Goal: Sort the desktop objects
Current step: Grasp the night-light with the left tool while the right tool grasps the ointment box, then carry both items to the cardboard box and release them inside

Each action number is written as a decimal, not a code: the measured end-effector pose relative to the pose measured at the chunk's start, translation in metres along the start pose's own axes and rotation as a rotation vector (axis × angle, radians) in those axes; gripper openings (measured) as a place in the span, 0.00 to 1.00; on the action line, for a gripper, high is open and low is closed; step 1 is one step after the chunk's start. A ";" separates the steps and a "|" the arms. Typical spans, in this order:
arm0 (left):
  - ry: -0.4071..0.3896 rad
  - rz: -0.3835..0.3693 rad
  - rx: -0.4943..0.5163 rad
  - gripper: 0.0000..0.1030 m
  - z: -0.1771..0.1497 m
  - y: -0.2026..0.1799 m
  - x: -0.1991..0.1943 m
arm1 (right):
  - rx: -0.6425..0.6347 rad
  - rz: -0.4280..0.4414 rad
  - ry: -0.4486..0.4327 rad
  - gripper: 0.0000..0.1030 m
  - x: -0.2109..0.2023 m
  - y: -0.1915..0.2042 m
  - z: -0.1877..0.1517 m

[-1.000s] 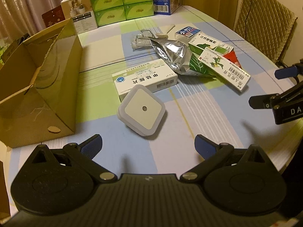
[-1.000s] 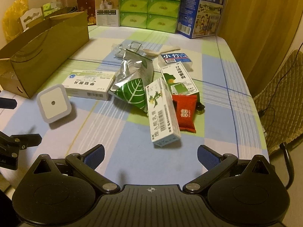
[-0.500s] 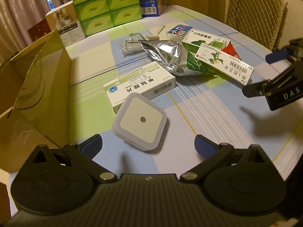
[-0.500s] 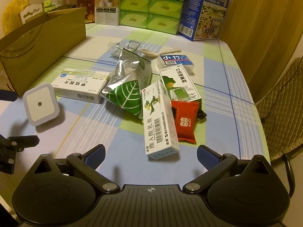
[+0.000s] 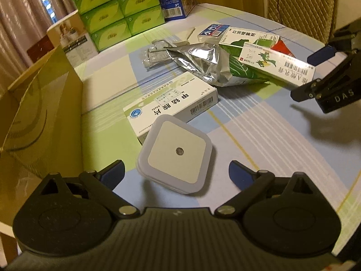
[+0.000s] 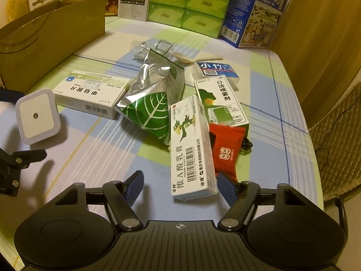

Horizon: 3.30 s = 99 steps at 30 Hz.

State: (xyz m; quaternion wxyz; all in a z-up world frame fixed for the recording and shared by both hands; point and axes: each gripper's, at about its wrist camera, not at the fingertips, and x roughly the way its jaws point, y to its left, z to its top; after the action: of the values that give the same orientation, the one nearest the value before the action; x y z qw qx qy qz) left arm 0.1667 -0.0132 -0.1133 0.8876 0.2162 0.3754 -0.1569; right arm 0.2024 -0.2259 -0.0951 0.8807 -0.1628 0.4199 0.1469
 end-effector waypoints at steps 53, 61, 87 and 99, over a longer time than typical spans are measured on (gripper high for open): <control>-0.053 0.016 -0.014 0.69 0.008 -0.013 -0.010 | 0.203 0.083 0.049 0.35 -0.014 -0.007 -0.021; -0.039 0.046 0.061 0.68 0.016 -0.024 0.005 | 0.196 0.082 0.042 0.50 -0.005 -0.008 -0.016; -0.037 -0.021 -0.074 0.61 0.014 -0.014 -0.008 | 0.235 0.070 -0.031 0.34 -0.024 -0.009 -0.016; -0.130 -0.004 -0.135 0.61 0.031 0.015 -0.063 | 0.207 0.168 -0.170 0.34 -0.083 0.019 0.046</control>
State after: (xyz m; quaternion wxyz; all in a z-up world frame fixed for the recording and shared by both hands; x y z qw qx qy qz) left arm 0.1501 -0.0084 -0.0434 0.9223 0.1442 0.3271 -0.1469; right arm 0.1763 -0.2002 -0.0057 0.9098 -0.0223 0.3687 0.1892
